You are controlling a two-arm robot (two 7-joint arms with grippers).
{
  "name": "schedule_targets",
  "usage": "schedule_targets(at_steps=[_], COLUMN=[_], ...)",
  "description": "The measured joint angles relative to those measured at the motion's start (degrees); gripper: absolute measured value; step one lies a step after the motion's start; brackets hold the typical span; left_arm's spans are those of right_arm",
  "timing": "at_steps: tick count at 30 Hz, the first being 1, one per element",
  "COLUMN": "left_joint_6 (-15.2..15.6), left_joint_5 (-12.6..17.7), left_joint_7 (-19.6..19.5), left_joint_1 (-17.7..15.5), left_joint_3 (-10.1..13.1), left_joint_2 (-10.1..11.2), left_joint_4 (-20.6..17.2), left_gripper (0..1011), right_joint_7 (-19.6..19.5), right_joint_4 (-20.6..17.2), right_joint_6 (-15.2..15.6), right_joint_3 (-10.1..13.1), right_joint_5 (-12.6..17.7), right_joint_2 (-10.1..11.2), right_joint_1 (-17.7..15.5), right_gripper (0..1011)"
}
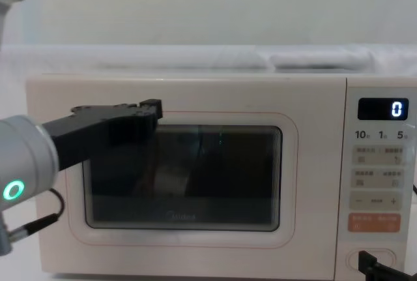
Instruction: Press the button to open the microwave door with one hand; close the microwave door with the other hand.
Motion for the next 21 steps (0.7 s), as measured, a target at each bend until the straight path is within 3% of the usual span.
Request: schedule_targets(at_steps=[12, 21], left_joint_6=[-1.74, -3.46], left_joint_5=[0.13, -0.04], left_joint_7=[2.33, 3.09], left_joint_1=[8.53, 13.10], left_joint_3=[-5.27, -8.17], left_joint_2=[2.49, 2.37], left_joint_4=[-6.33, -7.63], left_gripper=[15, 284], right_joint_7=[0.00, 0.00], right_joint_4=[0.00, 0.00], right_joint_6=[0.00, 0.00], right_joint_3=[0.00, 0.00], right_joint_5=[0.00, 0.00], right_joint_2=[0.00, 0.00], right_joint_1=[0.00, 0.00], right_gripper=[1002, 1002])
